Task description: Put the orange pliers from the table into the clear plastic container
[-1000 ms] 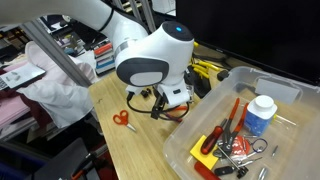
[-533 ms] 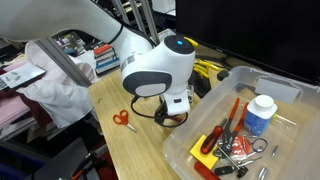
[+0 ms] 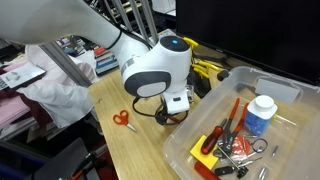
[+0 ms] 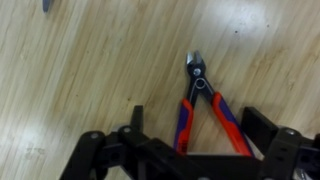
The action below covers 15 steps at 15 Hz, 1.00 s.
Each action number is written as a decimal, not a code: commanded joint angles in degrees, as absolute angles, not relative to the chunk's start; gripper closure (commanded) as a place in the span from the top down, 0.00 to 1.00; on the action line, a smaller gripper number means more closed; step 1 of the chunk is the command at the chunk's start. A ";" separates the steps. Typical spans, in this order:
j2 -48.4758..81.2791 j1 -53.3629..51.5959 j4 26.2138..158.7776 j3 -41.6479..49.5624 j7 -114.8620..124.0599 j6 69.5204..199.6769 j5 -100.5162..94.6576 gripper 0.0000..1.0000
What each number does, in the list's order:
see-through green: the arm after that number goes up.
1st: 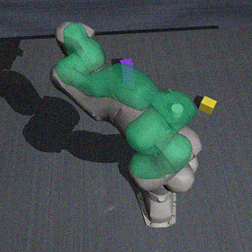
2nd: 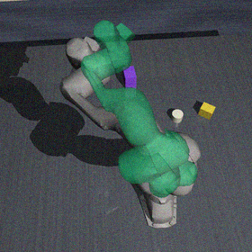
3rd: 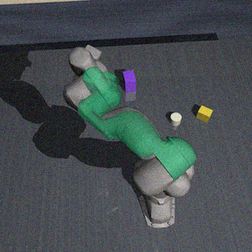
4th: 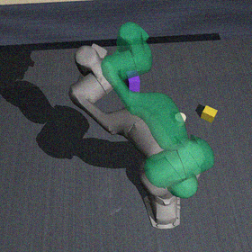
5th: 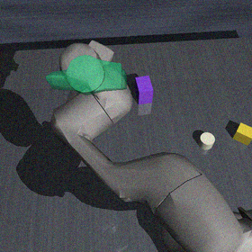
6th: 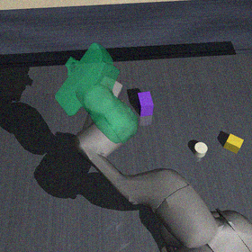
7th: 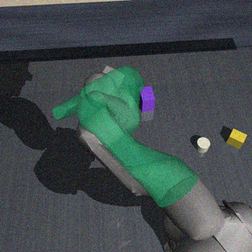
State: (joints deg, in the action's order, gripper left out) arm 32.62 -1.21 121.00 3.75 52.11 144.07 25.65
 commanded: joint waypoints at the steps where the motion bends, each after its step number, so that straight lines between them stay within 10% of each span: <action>1: 34.17 -2.59 120.35 5.38 54.74 146.91 22.84 0.70; 8: 33.78 -1.50 120.31 4.49 54.51 149.39 23.78 0.20; 15: 31.55 1.94 121.68 1.57 48.80 149.41 29.97 0.18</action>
State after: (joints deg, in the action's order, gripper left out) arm 32.19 -0.13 120.38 3.01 51.71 146.93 28.06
